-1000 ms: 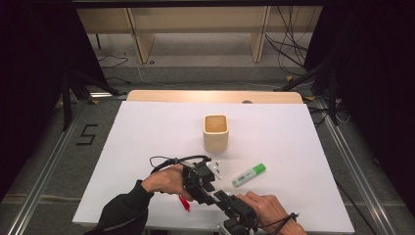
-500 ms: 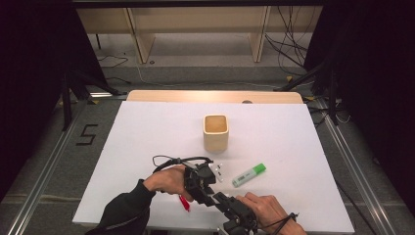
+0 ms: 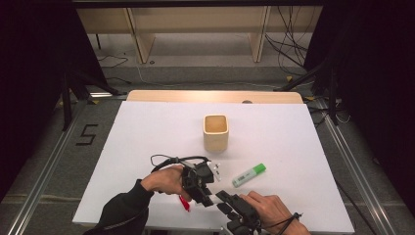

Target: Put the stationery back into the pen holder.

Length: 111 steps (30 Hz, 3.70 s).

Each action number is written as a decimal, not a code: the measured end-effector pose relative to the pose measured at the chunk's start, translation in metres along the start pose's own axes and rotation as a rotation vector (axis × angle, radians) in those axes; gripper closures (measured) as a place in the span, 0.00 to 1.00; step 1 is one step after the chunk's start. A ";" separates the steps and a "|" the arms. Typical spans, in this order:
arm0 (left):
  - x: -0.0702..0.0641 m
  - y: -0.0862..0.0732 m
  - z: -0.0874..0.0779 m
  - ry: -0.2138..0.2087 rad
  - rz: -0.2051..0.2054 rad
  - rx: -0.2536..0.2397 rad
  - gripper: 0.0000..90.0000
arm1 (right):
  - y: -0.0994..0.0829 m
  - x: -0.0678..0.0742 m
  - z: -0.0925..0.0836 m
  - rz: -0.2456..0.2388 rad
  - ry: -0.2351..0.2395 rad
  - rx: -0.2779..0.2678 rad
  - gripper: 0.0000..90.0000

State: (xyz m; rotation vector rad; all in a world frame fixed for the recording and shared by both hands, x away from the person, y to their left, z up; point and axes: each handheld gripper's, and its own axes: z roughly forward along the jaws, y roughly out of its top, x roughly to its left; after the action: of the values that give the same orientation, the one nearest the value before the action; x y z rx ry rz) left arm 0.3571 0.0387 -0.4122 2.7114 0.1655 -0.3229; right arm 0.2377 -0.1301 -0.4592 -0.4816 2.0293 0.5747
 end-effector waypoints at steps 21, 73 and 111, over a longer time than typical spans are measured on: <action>0.030 -0.036 -0.044 0.233 -0.238 -0.363 0.78 | -0.047 -0.032 -0.009 0.899 0.023 -0.025 0.36; 0.076 -0.006 -0.068 0.501 -0.418 -0.777 0.78 | -0.102 -0.024 -0.027 1.444 0.060 -0.079 0.29; 0.124 0.025 -0.055 0.550 -0.520 -0.758 0.78 | -0.100 -0.022 -0.024 1.433 0.092 -0.099 0.29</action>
State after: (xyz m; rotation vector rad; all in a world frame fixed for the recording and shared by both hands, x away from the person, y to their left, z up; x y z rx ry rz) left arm 0.4919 0.0462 -0.3844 1.8970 0.9420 0.3086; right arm 0.2862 -0.2227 -0.4492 1.0432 2.1785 1.4723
